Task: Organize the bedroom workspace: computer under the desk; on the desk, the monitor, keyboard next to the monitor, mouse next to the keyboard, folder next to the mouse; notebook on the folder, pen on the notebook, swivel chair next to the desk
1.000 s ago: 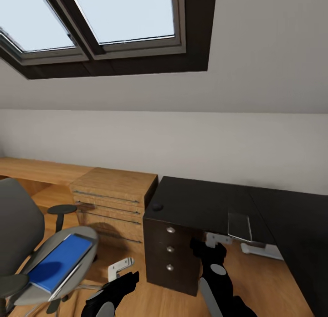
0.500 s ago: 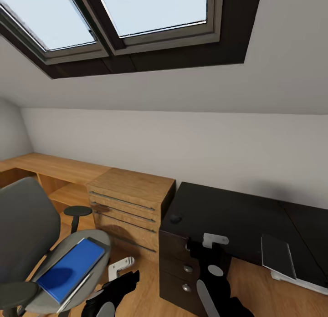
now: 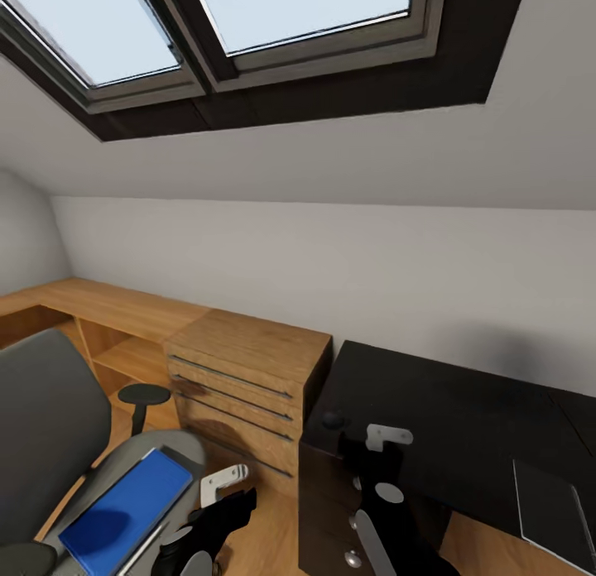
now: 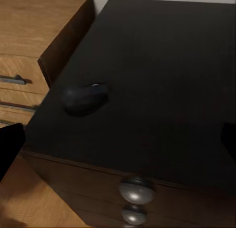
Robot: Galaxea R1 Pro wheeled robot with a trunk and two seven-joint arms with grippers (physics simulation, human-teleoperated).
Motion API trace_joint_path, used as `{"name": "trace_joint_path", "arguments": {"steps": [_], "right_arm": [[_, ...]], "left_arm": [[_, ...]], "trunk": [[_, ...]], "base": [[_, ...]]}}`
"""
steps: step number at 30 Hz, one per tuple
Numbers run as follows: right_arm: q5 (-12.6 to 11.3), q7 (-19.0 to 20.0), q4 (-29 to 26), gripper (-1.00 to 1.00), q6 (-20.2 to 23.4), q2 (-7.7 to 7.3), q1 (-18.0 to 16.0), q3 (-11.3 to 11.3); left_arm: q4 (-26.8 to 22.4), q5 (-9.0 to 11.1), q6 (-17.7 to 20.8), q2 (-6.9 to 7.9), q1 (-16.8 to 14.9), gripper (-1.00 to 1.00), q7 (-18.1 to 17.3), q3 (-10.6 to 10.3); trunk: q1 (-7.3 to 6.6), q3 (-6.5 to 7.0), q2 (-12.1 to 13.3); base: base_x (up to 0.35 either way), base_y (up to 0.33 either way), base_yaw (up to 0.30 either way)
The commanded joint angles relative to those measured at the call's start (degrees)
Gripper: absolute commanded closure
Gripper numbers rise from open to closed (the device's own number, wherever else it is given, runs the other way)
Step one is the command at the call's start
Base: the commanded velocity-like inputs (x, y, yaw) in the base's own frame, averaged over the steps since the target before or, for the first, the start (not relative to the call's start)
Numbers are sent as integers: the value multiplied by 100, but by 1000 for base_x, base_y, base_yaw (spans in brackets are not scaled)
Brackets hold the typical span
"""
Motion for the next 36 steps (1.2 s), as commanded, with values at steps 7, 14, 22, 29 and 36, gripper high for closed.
{"name": "trace_joint_path", "arguments": {"steps": [7, 14, 22, 29, 36], "right_arm": [[-19, -38, 59, -100, 28, 0, -6, 14], [-7, -32, 90, -100, 28, -1, -4, 8], [0, -29, 150, -100, 26, -1, -7, 14], [134, -33, 148, -100, 20, -127, -7, 3], [309, -26, 533, -100, 31, -223, -348, -21]], "left_arm": [[-5, 44, 10, 6, -8, -100, 45, -15], [-5, 44, 11, 6, -8, -100, 45, -15], [-5, 44, 11, 6, -8, -100, 45, -15], [-11, 44, 11, 6, -8, -100, 44, -15], [-34, 43, 11, 13, -8, -100, 44, -14]], "trunk": [[2, -21, -5], [2, -44, -5], [2, -47, -5], [2, -47, -5], [2, -47, -5]], "base": [[9, 0, 265], [98, 0, 216], [278, 0, 16], [120, 0, 1], [9, 0, 0]]}}
